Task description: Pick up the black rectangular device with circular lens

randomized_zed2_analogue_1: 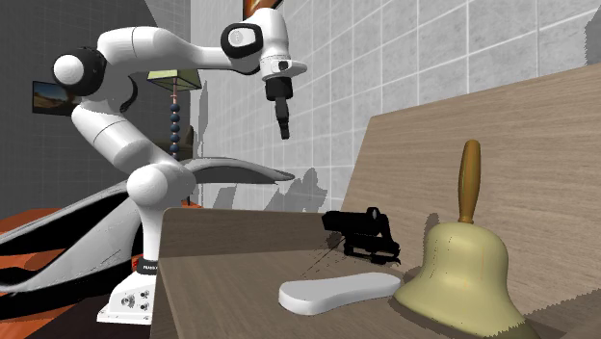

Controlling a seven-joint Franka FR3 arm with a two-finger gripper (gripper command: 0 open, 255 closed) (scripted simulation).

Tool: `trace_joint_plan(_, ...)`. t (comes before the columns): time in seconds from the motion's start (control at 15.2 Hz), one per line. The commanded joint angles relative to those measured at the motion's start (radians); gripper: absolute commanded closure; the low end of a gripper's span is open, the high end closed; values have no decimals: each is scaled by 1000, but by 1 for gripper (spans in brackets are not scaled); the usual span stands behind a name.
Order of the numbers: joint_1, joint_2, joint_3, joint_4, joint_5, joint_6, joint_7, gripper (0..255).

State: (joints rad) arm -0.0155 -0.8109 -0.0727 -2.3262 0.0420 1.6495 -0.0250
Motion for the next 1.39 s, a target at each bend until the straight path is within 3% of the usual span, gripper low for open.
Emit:
trace_joint_plan(0.0, 0, 0, 0, 0, 0, 0, 0, 0)
trace_joint_plan(0.66, 8, -49, -252, -240, -169, 275, -430, 0)
trace_joint_plan(1.06, 43, 45, -448, -280, -249, 470, -700, 0)
trace_joint_plan(1.32, 108, 153, -599, -259, -265, 602, -893, 0)
